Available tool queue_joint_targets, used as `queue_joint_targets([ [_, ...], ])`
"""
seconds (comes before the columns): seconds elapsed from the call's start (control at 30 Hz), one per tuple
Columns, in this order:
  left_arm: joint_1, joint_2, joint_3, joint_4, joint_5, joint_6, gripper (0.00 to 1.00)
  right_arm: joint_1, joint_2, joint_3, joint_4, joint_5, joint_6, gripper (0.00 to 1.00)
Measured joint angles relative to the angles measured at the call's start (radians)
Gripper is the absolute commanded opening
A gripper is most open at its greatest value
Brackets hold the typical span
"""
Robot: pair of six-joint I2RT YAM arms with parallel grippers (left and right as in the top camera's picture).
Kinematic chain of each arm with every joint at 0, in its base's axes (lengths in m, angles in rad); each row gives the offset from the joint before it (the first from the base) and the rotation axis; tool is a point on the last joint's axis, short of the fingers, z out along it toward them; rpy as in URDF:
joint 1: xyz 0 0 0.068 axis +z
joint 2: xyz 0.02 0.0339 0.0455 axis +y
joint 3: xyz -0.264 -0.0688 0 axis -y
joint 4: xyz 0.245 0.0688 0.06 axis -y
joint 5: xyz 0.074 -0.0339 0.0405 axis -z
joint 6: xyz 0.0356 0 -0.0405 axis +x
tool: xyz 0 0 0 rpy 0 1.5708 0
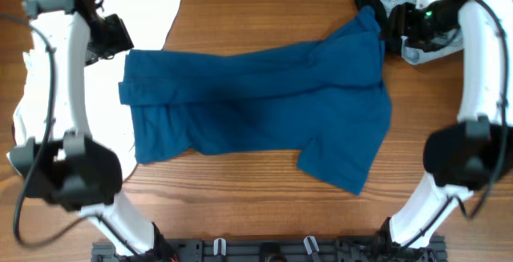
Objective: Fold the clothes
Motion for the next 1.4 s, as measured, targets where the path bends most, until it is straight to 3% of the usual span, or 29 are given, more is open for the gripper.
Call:
queue_joint_targets([
  [0.23,0.000,-0.275,0.038,-0.187,0.034,-0.102,0.72,0.000,-0.244,0.025,-0.103,0.008,0.069,0.71],
  [0.4,-0.013,-0.299,0.013,-0.330,0.044,-0.198,0.72,0.013,-0.334,-0.163,-0.083,0.012,0.119,0.71],
  [0.57,-0.066,-0.330,-0.194,-0.229,0.050,-0.262,0.70,0.039,-0.444,-0.518,0.071,0.022,0.177,0.71],
  [0.7,-0.105,-0.369,-0.486,-0.076,0.053,-0.326,0.67,0.039,-0.528,-0.840,0.204,0.019,0.234,0.71],
  [0.8,-0.137,-0.385,-0.713,0.062,0.074,-0.374,0.65,0.039,-0.540,-0.972,0.270,0.002,0.251,0.70],
  [1.13,-0.178,-0.386,-1.151,0.346,0.110,-0.612,0.66,0.042,-0.543,-1.125,0.445,-0.027,0.284,0.69],
  [1.4,-0.176,-0.386,-1.234,0.526,0.037,-0.764,0.62,0.042,-0.543,-1.125,0.486,-0.027,0.285,0.70],
])
